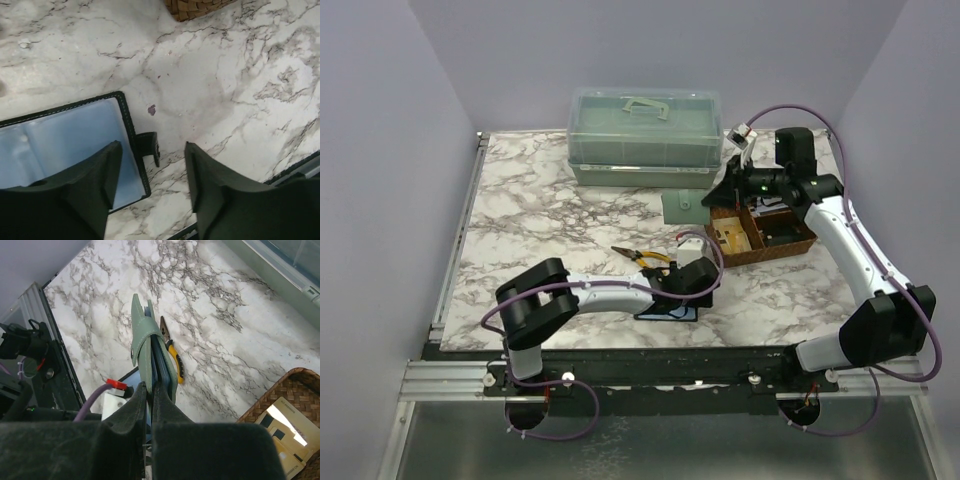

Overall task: Take the credit cards out of the card holder
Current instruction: Move the card holder to the center of the board.

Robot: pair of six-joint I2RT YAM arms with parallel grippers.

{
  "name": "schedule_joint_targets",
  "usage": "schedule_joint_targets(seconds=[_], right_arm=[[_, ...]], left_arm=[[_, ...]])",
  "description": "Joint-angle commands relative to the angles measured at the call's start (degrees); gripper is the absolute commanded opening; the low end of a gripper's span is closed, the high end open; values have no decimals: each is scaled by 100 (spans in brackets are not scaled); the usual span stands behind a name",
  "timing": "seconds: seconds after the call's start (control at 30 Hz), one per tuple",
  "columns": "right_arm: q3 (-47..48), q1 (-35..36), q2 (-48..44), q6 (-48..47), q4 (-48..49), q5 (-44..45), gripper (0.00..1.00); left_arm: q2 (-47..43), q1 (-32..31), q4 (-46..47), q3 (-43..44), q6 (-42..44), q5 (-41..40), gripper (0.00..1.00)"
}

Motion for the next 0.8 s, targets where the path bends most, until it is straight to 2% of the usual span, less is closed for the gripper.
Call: schedule_joint_targets(seconds=[0.0,0.13,0.27,0.4,0.57,0.77], right_arm=[[-63,-64,-200,81,165,-269,0],[-82,-82,-210,92,172,-278,0],[-86,-98,-210,101,177,-315,0],[-94,-100,-223,101,170,-310,0],[-104,-125,-246,92,193,-275,0],[-61,-155,-252,100,172,-316,0]], left_arm=[[336,-20,-222,404,-54,-57,52],[479,-16,-288,535,-55,4,37],[493,82,-597,508,-166,-15,0],[-12,312,-1003,71,-461,-102,0],[-1319,778,-1786,-859,-767,-342,0],[-3004,2411,-2375,-1908,-434,-317,0]])
